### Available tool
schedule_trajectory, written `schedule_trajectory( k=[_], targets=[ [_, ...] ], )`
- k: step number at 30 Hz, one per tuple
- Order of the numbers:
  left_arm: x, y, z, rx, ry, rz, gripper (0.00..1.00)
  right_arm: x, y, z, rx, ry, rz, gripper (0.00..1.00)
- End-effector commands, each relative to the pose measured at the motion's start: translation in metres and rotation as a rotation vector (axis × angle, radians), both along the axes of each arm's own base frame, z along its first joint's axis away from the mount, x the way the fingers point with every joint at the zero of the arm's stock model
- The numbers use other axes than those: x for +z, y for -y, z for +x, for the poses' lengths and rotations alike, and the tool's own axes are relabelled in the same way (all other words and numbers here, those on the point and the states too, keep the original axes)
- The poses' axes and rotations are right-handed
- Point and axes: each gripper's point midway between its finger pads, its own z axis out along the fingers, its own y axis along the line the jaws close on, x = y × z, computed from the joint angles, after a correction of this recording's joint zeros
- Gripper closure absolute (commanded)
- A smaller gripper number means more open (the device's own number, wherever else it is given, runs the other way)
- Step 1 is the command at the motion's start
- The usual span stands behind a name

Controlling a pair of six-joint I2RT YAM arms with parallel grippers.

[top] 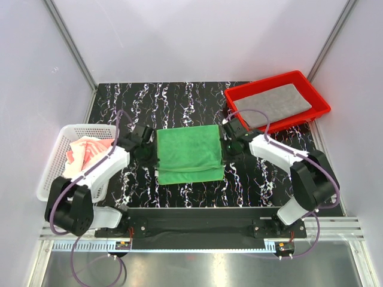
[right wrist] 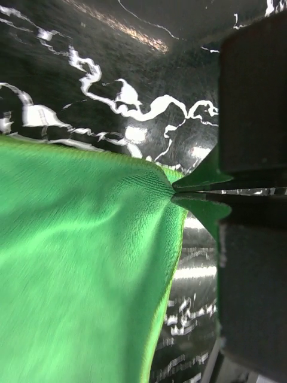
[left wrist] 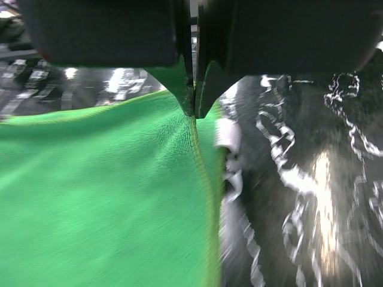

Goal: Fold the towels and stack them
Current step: Fold the towel

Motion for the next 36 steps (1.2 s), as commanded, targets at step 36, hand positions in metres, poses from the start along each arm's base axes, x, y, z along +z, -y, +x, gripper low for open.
schedule_trajectory(
  k=[36],
  targets=[
    [-0.030, 0.014, -0.030, -0.049, -0.030, -0.012, 0.64, -0.008, -0.006, -0.038, -0.075, -0.049, 0.159, 0.67]
  ],
)
